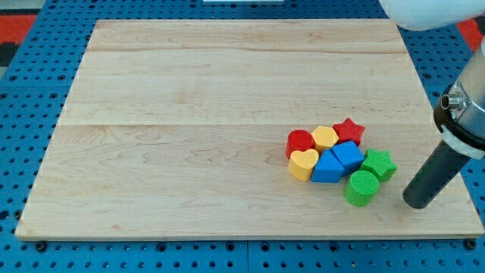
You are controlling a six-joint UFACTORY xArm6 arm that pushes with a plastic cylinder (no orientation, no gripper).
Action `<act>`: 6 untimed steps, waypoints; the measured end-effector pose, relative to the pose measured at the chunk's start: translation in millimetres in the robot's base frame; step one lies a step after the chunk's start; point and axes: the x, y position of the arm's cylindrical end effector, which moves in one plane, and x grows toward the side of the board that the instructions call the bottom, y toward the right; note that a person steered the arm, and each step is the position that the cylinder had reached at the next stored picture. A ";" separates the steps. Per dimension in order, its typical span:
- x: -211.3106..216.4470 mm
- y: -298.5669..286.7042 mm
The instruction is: Push green blocks into blue blocks slightly
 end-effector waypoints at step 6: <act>-55.3 -30.3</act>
